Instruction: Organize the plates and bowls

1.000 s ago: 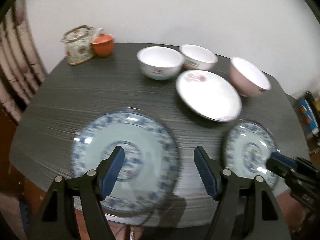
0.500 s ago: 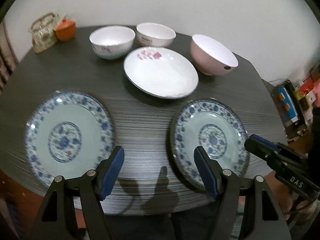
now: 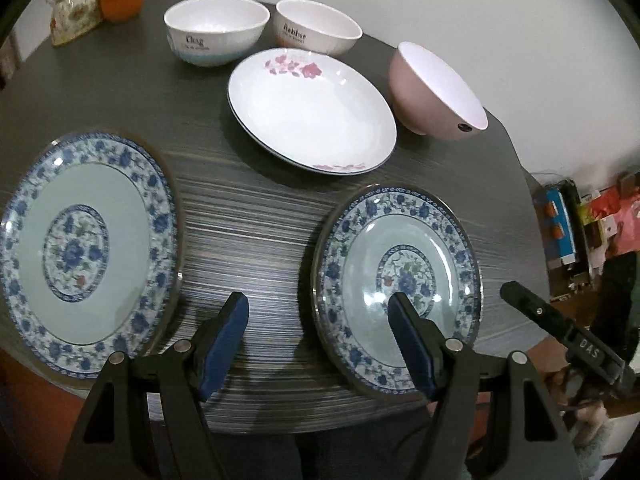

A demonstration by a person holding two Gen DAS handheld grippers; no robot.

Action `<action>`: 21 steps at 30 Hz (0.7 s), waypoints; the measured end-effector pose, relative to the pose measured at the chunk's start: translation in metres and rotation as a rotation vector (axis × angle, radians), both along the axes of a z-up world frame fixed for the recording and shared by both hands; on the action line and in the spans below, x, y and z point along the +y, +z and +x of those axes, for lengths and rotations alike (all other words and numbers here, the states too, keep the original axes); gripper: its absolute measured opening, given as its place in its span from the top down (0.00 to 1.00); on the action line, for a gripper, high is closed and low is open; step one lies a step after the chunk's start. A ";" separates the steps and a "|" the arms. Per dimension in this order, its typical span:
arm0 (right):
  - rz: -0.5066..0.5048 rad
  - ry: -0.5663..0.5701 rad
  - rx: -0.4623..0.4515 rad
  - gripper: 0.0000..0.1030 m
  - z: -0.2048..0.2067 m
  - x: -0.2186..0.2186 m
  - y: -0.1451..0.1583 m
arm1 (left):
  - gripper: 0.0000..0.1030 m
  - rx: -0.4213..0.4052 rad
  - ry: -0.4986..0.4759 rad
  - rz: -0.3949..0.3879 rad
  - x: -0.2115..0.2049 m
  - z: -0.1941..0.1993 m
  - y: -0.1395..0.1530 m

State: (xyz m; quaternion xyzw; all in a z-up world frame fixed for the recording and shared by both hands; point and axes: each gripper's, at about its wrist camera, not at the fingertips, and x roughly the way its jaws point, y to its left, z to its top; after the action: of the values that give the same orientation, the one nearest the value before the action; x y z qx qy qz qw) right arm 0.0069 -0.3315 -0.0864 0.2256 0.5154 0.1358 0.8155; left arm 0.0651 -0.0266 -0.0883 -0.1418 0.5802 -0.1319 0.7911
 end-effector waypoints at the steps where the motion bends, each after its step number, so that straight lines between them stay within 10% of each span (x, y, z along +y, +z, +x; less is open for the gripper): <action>1: 0.018 -0.014 0.012 0.72 0.001 -0.005 -0.003 | 0.34 0.015 0.002 -0.012 -0.001 0.002 -0.003; 21: 0.102 -0.101 0.132 0.70 0.015 -0.025 -0.040 | 0.35 0.127 0.017 -0.057 -0.004 0.015 -0.029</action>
State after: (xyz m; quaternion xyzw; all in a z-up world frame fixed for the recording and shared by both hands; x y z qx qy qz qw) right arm 0.0220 -0.3566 -0.1265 0.3009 0.5486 0.1056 0.7729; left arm 0.0805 -0.0308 -0.1171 -0.1772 0.6241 -0.1320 0.7494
